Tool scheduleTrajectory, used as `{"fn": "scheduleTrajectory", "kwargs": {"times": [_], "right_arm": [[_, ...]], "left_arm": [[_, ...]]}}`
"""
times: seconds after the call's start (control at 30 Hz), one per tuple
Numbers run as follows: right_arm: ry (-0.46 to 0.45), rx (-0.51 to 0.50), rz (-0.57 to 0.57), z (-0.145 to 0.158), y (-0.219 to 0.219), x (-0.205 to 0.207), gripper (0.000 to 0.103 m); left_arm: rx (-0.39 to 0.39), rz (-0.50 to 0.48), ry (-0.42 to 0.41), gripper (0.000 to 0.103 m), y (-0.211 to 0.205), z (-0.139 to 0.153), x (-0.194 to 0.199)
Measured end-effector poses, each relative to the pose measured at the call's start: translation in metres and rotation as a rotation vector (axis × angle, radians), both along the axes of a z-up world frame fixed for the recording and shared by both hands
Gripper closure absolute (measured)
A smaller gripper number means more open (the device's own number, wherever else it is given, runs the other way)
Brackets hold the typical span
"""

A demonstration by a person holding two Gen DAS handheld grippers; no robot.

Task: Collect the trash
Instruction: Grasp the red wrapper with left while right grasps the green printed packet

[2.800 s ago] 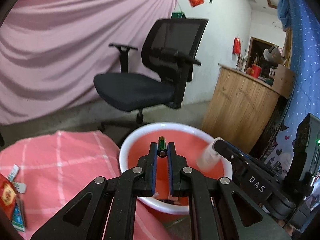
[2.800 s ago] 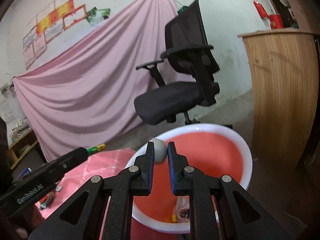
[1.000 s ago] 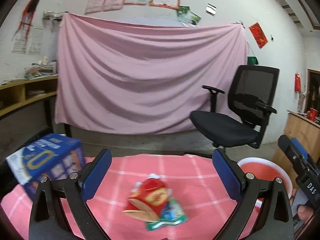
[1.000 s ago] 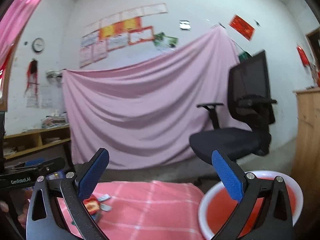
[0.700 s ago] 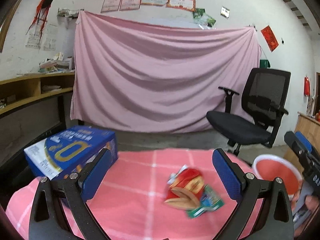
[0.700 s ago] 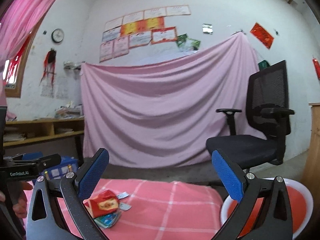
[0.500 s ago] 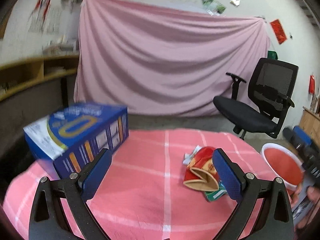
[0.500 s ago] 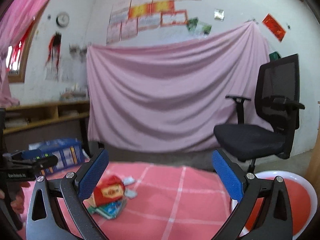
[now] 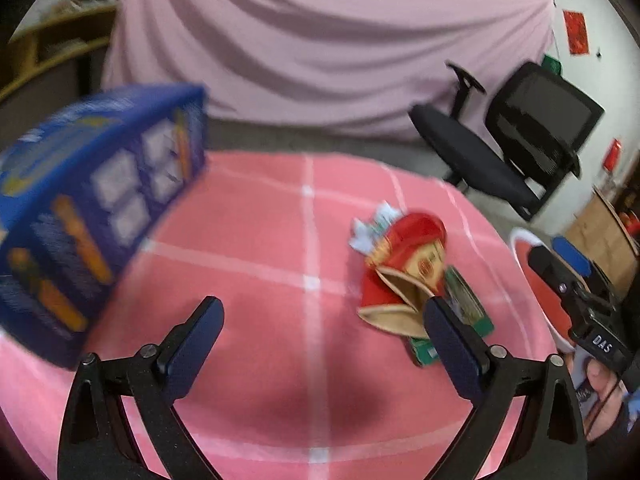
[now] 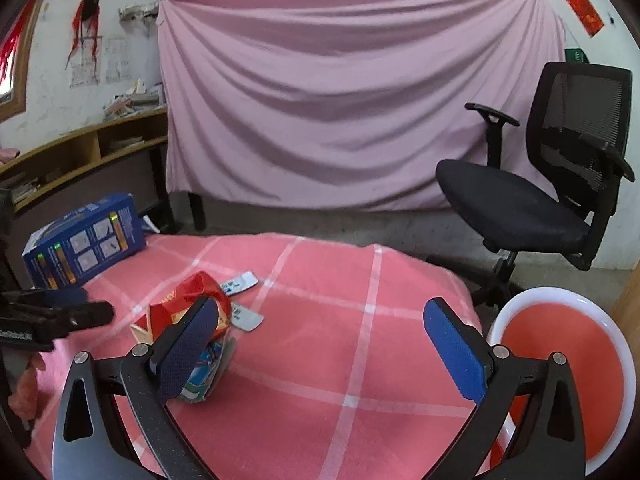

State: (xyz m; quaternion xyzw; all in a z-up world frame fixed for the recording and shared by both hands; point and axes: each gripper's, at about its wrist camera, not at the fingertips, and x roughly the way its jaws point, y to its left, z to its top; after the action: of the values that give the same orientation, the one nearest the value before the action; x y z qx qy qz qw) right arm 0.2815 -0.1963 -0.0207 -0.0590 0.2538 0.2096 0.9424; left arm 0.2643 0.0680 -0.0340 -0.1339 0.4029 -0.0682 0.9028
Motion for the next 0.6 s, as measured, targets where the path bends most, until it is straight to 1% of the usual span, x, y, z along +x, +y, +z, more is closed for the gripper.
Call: {"fn": "scheduleTrajectory", "kwargs": {"times": [0.07, 0.13, 0.17, 0.27, 0.3, 0.33, 0.37, 0.4, 0.43, 0.53, 0.57, 0.6], "right_arm": [[0.012, -0.013, 0.004, -0.001, 0.002, 0.001, 0.000], [0.029, -0.027, 0.010, -0.003, 0.004, 0.003, 0.000], [0.036, -0.034, 0.012, -0.004, 0.005, 0.004, 0.000], [0.057, -0.060, 0.025, -0.007, 0.010, 0.006, 0.000], [0.062, -0.067, 0.029, -0.008, 0.012, 0.006, 0.000], [0.067, -0.075, 0.035, -0.009, 0.014, 0.006, 0.000], [0.074, -0.082, 0.044, -0.010, 0.015, 0.007, 0.000], [0.085, -0.087, 0.055, -0.011, 0.017, 0.007, 0.000], [0.108, -0.095, 0.074, -0.014, 0.019, 0.009, 0.000], [0.154, -0.123, 0.096, -0.019, 0.026, 0.012, 0.000], [0.155, -0.126, 0.095, -0.019, 0.025, 0.012, 0.000], [0.153, -0.125, 0.091, -0.019, 0.025, 0.011, 0.000]], "left_arm": [[0.000, -0.034, 0.022, 0.024, -0.005, -0.002, 0.004], [-0.009, -0.064, 0.020, 0.028, -0.008, -0.001, 0.006], [-0.024, -0.082, 0.021, 0.037, -0.009, -0.001, 0.007], [-0.039, -0.118, 0.034, 0.042, -0.012, -0.001, 0.014], [-0.046, -0.131, 0.033, 0.051, -0.011, 0.000, 0.015], [-0.054, -0.143, 0.037, 0.057, -0.011, 0.000, 0.016], [-0.054, -0.148, 0.046, 0.066, -0.011, -0.001, 0.017], [-0.050, -0.144, 0.048, 0.072, -0.010, -0.001, 0.017], [-0.055, -0.144, 0.047, 0.076, -0.009, 0.000, 0.017], [-0.065, -0.146, 0.052, 0.095, -0.010, -0.002, 0.016], [-0.067, -0.144, 0.053, 0.100, -0.009, -0.002, 0.016], [-0.072, -0.142, 0.054, 0.102, -0.008, -0.002, 0.016]]}}
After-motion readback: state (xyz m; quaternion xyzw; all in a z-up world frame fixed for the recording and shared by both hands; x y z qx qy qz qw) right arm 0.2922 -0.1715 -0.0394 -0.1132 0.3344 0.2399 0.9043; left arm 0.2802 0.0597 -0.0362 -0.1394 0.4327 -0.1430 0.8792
